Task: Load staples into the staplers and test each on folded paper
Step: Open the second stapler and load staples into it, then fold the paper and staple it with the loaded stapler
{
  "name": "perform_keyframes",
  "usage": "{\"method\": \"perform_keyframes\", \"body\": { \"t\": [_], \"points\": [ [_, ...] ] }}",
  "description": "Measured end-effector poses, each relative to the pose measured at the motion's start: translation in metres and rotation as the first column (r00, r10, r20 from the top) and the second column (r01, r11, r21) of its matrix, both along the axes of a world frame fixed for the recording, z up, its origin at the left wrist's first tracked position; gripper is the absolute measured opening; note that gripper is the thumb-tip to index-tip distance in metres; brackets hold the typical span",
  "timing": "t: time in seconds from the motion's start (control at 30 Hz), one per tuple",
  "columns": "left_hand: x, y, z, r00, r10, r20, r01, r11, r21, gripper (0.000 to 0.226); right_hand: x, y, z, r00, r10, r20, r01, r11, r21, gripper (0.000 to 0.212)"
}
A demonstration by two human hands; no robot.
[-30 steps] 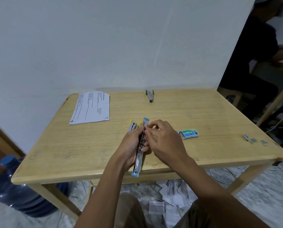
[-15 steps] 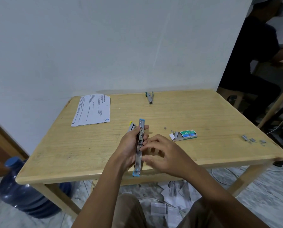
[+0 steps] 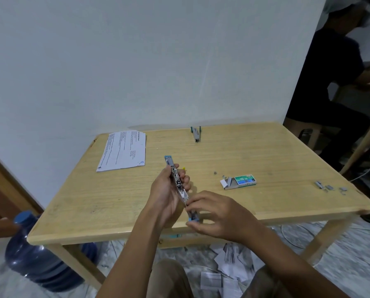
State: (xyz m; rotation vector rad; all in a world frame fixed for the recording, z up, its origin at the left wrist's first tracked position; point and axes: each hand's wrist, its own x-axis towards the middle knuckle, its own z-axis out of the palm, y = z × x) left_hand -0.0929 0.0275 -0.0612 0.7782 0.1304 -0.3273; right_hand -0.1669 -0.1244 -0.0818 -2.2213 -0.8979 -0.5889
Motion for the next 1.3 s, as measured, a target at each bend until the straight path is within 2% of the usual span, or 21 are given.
{"method": "perform_keyframes", "body": {
  "t": [0.1, 0.17, 0.27, 0.3, 0.37, 0.4, 0.47, 0.57, 0.67, 0.83, 0.97, 1.0, 1.07, 1.17, 1.23, 1.3],
  "points": [
    [-0.008, 0.008, 0.008, 0.996, -0.057, 0.073, 0.044, 0.985, 0.164, 0.025, 0.004, -0.001, 0.010, 0.998, -0.053, 0.027, 0.046, 0.976, 0.213, 0.029],
    [-0.018, 0.011, 0.012, 0.977, -0.172, 0.129, 0.125, 0.943, 0.309, 0.030, 0.008, 0.000, 0.021, 0.994, -0.103, -0.034, 0.109, 0.931, 0.349, 0.028],
    [-0.030, 0.013, 0.014, 0.916, -0.353, 0.188, 0.249, 0.871, 0.423, 0.031, 0.014, 0.007, 0.038, 0.958, -0.145, -0.247, 0.256, 0.820, 0.511, 0.025],
    [-0.033, 0.012, 0.014, 0.897, -0.390, 0.205, 0.276, 0.860, 0.428, 0.030, 0.016, 0.010, 0.041, 0.930, -0.127, -0.344, 0.305, 0.789, 0.533, 0.034],
    [-0.038, 0.012, 0.015, 0.879, -0.419, 0.228, 0.308, 0.864, 0.398, 0.029, 0.022, 0.012, 0.041, 0.854, 0.010, -0.520, 0.333, 0.757, 0.561, 0.064],
    [-0.039, 0.012, 0.015, 0.875, -0.422, 0.238, 0.316, 0.869, 0.382, 0.029, 0.024, 0.014, 0.039, 0.811, 0.094, -0.578, 0.326, 0.747, 0.579, 0.072],
    [-0.041, 0.014, 0.014, 0.870, -0.428, 0.245, 0.321, 0.869, 0.377, 0.030, 0.026, 0.018, 0.037, 0.773, 0.193, -0.604, 0.286, 0.744, 0.604, 0.067],
    [-0.041, 0.018, 0.014, 0.858, -0.457, 0.234, 0.362, 0.862, 0.353, 0.034, 0.025, 0.026, 0.038, 0.795, 0.162, -0.584, 0.330, 0.693, 0.641, 0.050],
    [-0.040, 0.020, 0.013, 0.859, -0.463, 0.219, 0.380, 0.863, 0.333, 0.038, 0.025, 0.032, 0.039, 0.778, 0.142, -0.612, 0.403, 0.635, 0.660, 0.040],
    [-0.038, 0.025, 0.011, 0.873, -0.447, 0.195, 0.357, 0.858, 0.369, 0.035, 0.027, 0.041, 0.040, 0.763, 0.070, -0.643, 0.478, 0.608, 0.634, 0.045],
    [-0.033, 0.032, 0.013, 0.889, -0.427, 0.162, 0.321, 0.837, 0.443, 0.043, 0.029, 0.049, 0.043, 0.745, 0.075, -0.663, 0.498, 0.598, 0.628, 0.048],
    [-0.031, 0.035, 0.014, 0.900, -0.403, 0.166, 0.268, 0.811, 0.520, 0.046, 0.029, 0.050, 0.045, 0.747, 0.075, -0.661, 0.500, 0.592, 0.632, 0.048],
    [-0.023, 0.042, 0.019, 0.929, -0.295, 0.224, 0.061, 0.719, 0.692, 0.047, 0.033, 0.051, 0.049, 0.752, 0.026, -0.659, 0.527, 0.578, 0.623, 0.044],
    [0.004, 0.059, 0.022, 0.926, 0.016, 0.378, -0.324, 0.549, 0.771, 0.035, 0.043, 0.049, 0.061, 0.704, 0.036, -0.709, 0.584, 0.539, 0.607, 0.042],
    [0.032, 0.074, 0.019, 0.868, 0.194, 0.456, -0.495, 0.382, 0.780, 0.025, 0.050, 0.046, 0.070, 0.649, 0.026, -0.760, 0.598, 0.599, 0.532, 0.049],
    [0.061, 0.092, 0.011, 0.841, 0.275, 0.465, -0.517, 0.157, 0.842, 0.033, 0.058, 0.043, 0.074, 0.602, -0.026, -0.798, 0.585, 0.695, 0.418, 0.056]
  ]
}}
